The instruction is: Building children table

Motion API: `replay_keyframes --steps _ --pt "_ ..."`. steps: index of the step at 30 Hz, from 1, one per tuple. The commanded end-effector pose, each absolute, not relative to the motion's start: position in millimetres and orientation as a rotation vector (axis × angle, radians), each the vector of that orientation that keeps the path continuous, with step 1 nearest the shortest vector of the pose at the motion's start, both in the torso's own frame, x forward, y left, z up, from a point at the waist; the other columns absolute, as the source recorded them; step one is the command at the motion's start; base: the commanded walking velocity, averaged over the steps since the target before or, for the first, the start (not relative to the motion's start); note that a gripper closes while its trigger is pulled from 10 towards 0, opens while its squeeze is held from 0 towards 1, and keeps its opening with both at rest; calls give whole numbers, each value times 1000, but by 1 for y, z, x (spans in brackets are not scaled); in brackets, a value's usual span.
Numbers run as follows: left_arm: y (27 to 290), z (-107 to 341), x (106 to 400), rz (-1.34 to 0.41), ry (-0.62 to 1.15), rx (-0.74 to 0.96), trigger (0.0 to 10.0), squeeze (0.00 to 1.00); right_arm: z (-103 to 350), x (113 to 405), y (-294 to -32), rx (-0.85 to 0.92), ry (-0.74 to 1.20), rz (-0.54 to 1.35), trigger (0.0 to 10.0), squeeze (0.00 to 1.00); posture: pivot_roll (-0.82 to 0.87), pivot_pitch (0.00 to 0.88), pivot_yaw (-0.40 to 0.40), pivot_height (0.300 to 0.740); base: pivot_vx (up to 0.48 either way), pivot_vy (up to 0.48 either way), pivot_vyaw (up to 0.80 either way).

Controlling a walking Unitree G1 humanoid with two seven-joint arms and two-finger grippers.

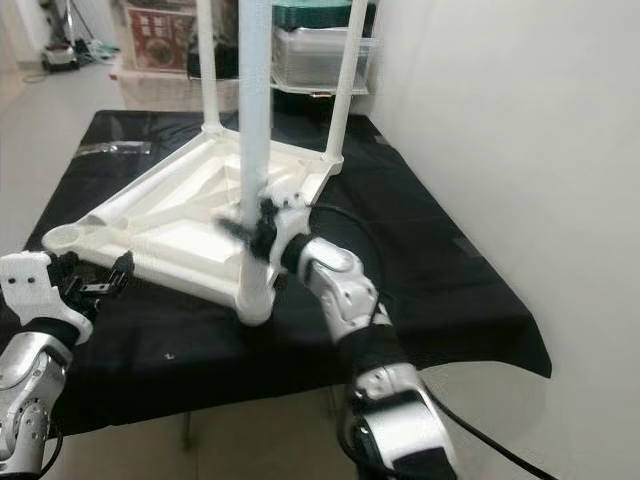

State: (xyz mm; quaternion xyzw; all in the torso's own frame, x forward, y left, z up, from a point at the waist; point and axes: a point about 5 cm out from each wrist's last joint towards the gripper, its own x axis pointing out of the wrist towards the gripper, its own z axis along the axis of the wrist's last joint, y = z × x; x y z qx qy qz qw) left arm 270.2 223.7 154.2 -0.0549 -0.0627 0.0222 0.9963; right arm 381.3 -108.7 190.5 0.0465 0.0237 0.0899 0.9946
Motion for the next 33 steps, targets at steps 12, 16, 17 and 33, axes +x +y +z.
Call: replay_keyframes --steps 12,16,17,33 --pt "227 155 270 37 -113 -100 10000 0 156 331 -156 88 147 -124 10000 773 34 0 -50 740 0 0 0" --pt "228 154 272 38 -110 -97 10000 0 197 356 -137 229 -36 185 10000 729 50 0 -59 740 0 0 0" --pt "228 154 272 38 -110 -97 10000 0 197 356 -137 229 -36 185 10000 729 50 0 -59 740 0 0 0" --pt "228 152 273 41 -114 -98 10000 0 207 334 -85 75 -74 1148 10000 0 97 0 -93 740 0 0 0"
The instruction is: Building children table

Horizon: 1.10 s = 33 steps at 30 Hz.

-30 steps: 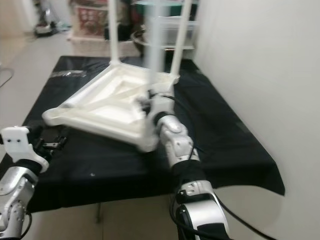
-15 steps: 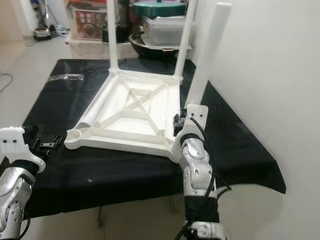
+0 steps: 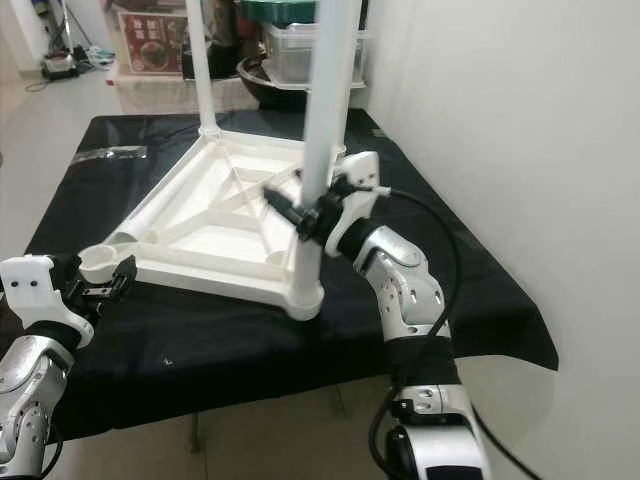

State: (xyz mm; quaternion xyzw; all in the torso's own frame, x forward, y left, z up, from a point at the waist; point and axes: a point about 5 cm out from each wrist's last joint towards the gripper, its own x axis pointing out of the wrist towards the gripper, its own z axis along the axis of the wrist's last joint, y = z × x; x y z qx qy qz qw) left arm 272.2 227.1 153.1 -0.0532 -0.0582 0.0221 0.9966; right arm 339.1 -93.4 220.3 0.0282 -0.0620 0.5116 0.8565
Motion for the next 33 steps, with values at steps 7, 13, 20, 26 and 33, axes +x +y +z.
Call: replay_keyframes --steps 7,13,20,26,33 --pt "227 152 271 45 -118 -102 10000 0 185 365 -80 68 -9 712 0 0 95 0 -98 740 0 0 0" --pt "228 154 269 45 -121 -104 10000 0 151 376 -154 112 208 -169 0 0 79 0 -88 740 0 0 0" --pt "228 155 270 39 -121 -107 10000 0 132 334 -144 42 261 -62 10000 0 33 0 -48 740 0 0 0" --pt "227 155 272 36 -122 -108 10000 0 154 342 -130 129 104 109 10000 1000 38 0 -50 740 0 0 0" --pt "228 155 272 38 -125 -112 10000 0 223 361 -116 21 -87 631 10000 0 55 0 -69 740 0 0 0"
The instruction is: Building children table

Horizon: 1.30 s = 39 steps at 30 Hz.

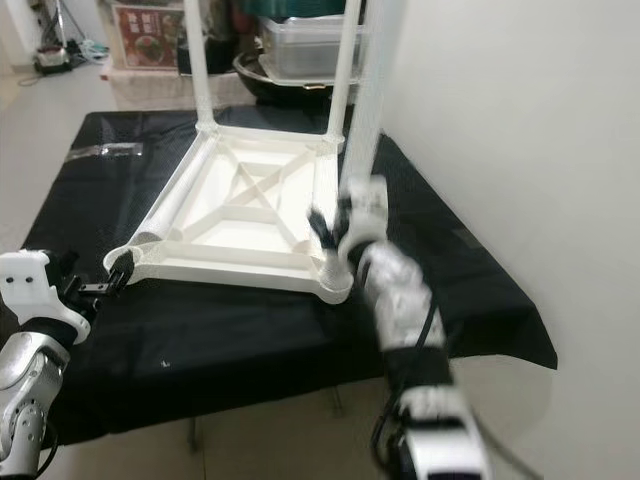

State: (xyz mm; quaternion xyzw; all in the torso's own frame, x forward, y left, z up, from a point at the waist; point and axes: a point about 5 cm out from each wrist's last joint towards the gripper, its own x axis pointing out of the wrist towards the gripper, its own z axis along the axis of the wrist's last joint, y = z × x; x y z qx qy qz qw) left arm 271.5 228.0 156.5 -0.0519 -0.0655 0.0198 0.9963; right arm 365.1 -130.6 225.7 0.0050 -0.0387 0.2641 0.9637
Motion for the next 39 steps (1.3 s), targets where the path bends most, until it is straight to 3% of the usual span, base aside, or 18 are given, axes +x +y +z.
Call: replay_keyframes --steps 1,6,12,13,15,16,17,18,19,20,22,29,30,31,35,36,38,39 --pt "228 155 273 38 -126 -113 10000 0 233 355 -114 -18 -142 787 10000 0 62 0 -75 740 0 0 0" --pt "227 156 274 38 -130 -114 10000 0 233 341 -101 -105 -138 1172 10000 0 78 0 -88 740 0 0 0" --pt "225 155 271 45 -132 -114 10000 0 203 346 -64 -104 -59 1251 9490 0 112 0 -107 740 0 0 0" --pt "225 155 270 46 -132 -114 10000 0 203 349 -62 -85 -54 1202 0 0 112 0 -107 740 0 0 0" --pt "226 155 268 47 -131 -115 10000 0 196 373 -67 -56 27 845 0 0 98 0 -101 740 0 0 0" --pt "226 155 268 47 -131 -115 10000 0 196 373 -67 -56 27 845 0 0 98 0 -101 740 0 0 0" --pt "226 155 267 46 -131 -116 10000 0 190 385 -79 -37 94 599 0 0 94 0 -99 740 0 0 0" --pt "226 155 267 46 -131 -116 10000 0 190 385 -79 -37 94 599 0 0 94 0 -99 740 0 0 0" --pt "226 156 266 45 -132 -117 10000 0 182 392 -102 -7 145 310 0 0 87 0 -95 740 0 0 0" --pt "226 156 266 45 -132 -117 10000 0 182 392 -102 -7 145 310 0 0 87 0 -95 740 0 0 0" --pt "226 156 266 42 -133 -118 10000 0 164 388 -145 71 217 -83 0 0 76 0 -90 740 0 0 0" --pt "227 157 265 38 -133 -117 10000 0 150 356 -180 2 192 -288 0 0 40 0 -63 740 0 0 0" --pt "227 158 265 37 -131 -116 10000 0 147 344 -179 7 199 -266 2824 0 28 0 -55 740 0 0 0" --pt "228 158 266 34 -130 -118 10000 0 152 339 -167 29 167 -164 10000 0 13 0 -42 740 0 0 0" --pt "228 158 266 31 -129 -119 10000 0 155 336 -157 50 147 -88 10000 0 13 0 -42 740 0 0 0" --pt "228 158 268 27 -128 -118 10000 0 161 337 -149 107 104 -2 10000 1000 12 0 -39 740 0 0 0" --pt "227 158 268 25 -128 -118 10000 0 166 338 -144 142 74 33 10000 1000 12 0 -39 740 0 0 0" --pt "228 157 269 25 -127 -117 10000 0 185 350 -139 154 11 130 10000 0 36 0 -57 740 0 0 0"
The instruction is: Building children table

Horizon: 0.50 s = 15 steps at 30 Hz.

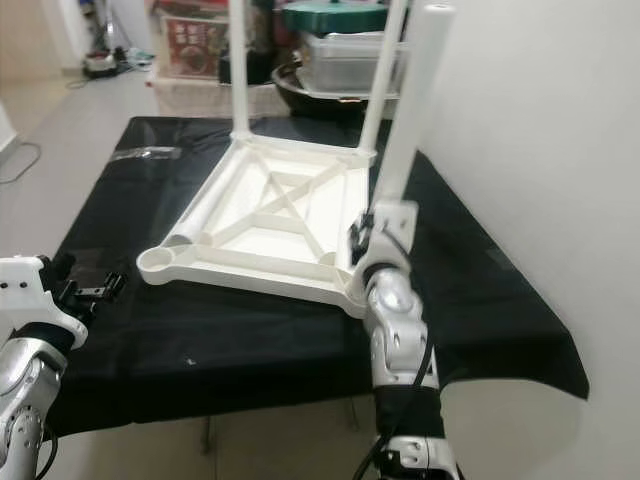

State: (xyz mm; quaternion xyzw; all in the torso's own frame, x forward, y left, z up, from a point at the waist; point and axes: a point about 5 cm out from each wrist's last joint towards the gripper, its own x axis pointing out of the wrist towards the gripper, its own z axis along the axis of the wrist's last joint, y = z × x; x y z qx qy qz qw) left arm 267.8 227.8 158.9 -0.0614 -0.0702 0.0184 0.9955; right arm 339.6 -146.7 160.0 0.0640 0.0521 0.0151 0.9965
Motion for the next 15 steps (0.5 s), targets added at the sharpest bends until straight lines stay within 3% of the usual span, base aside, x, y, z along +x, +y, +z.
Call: replay_keyframes --steps 1,2,4,5,6,7,8,9,10,15 --pt "228 157 269 25 -127 -117 10000 0 185 350 -139 154 11 130 10000 0 36 0 -57 740 0 0 0" --pt "228 157 270 26 -127 -117 10000 0 204 360 -136 152 -50 225 10000 0 44 0 -64 740 0 0 0" --pt "228 157 270 26 -127 -117 10000 0 204 360 -136 152 -50 225 10000 0 44 0 -64 740 0 0 0" --pt "229 156 270 30 -127 -117 10000 0 227 362 -127 155 -121 469 10000 0 52 0 -71 740 0 0 0" --pt "229 156 270 30 -127 -117 10000 0 227 362 -127 155 -121 469 10000 0 52 0 -71 740 0 0 0" --pt "230 156 270 34 -128 -117 10000 0 241 356 -118 150 -167 708 10000 0 62 0 -79 740 0 0 0" --pt "230 155 270 37 -129 -117 10000 0 242 348 -109 140 -171 911 10000 0 68 0 -83 740 0 0 0" --pt "230 155 270 37 -129 -117 10000 0 242 348 -109 140 -171 911 10000 0 68 0 -83 740 0 0 0" --pt "230 155 270 38 -130 -119 10000 0 231 333 -96 137 -120 1134 10000 0 72 0 -83 740 0 0 0" --pt "229 155 271 36 -129 -119 10000 0 218 327 -87 148 -67 1210 10000 0 87 0 -91 740 0 0 0"
